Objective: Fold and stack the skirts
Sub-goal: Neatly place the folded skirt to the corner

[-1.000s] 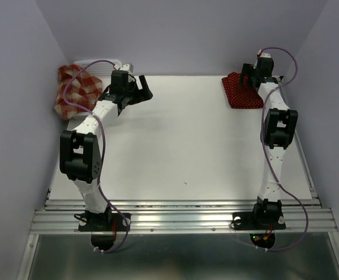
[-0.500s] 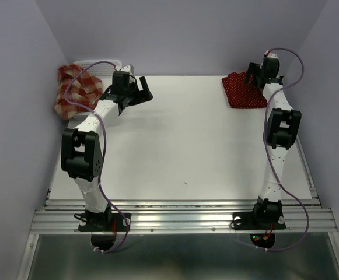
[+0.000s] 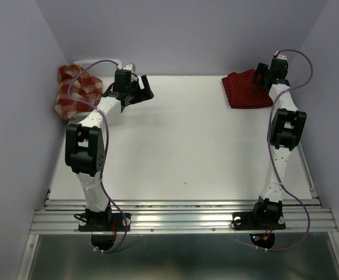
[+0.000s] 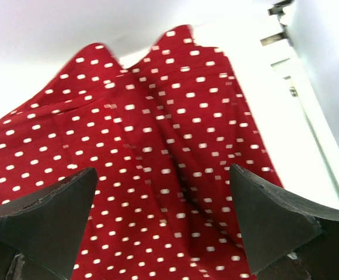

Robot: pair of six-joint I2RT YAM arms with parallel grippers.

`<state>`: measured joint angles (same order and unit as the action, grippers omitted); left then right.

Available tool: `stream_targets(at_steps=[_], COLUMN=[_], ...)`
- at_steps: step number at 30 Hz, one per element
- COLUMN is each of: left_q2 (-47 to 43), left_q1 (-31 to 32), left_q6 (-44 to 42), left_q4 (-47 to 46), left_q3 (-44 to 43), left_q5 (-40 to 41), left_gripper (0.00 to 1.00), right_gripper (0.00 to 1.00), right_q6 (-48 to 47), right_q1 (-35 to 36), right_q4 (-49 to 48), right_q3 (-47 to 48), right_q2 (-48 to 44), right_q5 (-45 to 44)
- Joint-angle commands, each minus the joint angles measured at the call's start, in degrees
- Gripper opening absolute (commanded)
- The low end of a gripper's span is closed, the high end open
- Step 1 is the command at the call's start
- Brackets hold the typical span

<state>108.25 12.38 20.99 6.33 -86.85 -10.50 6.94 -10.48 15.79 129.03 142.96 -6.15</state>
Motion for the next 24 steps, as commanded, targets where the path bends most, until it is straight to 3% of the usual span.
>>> stream_targets(at_steps=[1,10,14,24], left_q2=[0.2,2.5,3.5,5.0], left_q1=[0.0,0.0,0.0,0.0], left_q6=[-1.2,-1.0,-1.0,-0.7], left_q4=[-0.5,0.4,1.2,1.8], left_q3=[-4.3,-7.2,-8.6,-10.5], left_q5=[-0.3,-0.7,-0.9,-1.6], left_gripper=[0.99,0.99,0.99,0.99], right_gripper=[1.0,0.96,0.81,0.65], right_q6=[-0.1,-0.4,-0.6,-1.1], right_q1=[-1.8,-2.9,-2.9,-3.9], right_q4=[-2.4,-2.3,-2.3,-2.3], right_q3=[-0.3,0.3,1.9,-0.4], right_q2=[-4.5,-2.9,-1.5,-1.9], right_q5=[-2.5,-4.2,-4.5,-5.4])
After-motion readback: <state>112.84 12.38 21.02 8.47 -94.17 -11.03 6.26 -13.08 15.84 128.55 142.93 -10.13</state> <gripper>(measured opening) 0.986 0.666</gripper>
